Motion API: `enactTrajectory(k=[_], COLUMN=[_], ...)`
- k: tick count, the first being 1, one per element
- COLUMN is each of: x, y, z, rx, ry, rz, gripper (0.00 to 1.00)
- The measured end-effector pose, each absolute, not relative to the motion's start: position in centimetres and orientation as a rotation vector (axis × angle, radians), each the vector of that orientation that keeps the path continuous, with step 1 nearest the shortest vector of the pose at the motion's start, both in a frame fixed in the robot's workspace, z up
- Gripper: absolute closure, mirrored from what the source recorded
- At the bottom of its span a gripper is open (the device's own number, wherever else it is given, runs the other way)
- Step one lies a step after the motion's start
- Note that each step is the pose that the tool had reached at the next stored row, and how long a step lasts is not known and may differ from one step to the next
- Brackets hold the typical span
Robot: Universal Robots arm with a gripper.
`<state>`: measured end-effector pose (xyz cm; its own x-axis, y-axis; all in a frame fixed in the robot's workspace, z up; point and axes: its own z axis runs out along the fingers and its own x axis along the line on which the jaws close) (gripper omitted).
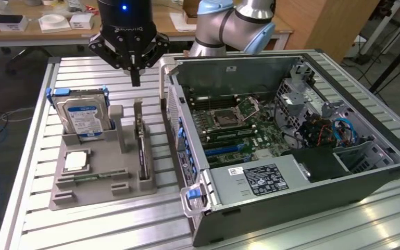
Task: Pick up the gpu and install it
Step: 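Pick up the gpu and move the gpu toward the slot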
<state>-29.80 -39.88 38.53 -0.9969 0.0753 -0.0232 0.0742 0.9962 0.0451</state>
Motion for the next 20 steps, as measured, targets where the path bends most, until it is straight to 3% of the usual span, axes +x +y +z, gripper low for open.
enactTrajectory(k=[2, 5, 6, 12, 14, 15, 20], x=[-29.80, -29.80, -29.80, -29.80, -29.80, -29.80, -29.80], y=[-39.88, -39.88, -39.88, -39.89, -39.88, -39.89, -39.88], z=[38.52, 38.52, 38.52, 38.52, 38.52, 38.52, 38.52], rx=[0.117, 0.117, 0.117, 0.117, 0.117, 0.117, 0.117], ry=[3.114, 3.114, 3.114, 3.114, 3.114, 3.114, 3.114], rz=[0.069, 0.069, 0.069, 0.069, 0.069, 0.069, 0.069], gripper=[0.77, 0.71, 0.64, 0.64, 0.63, 0.57, 0.57])
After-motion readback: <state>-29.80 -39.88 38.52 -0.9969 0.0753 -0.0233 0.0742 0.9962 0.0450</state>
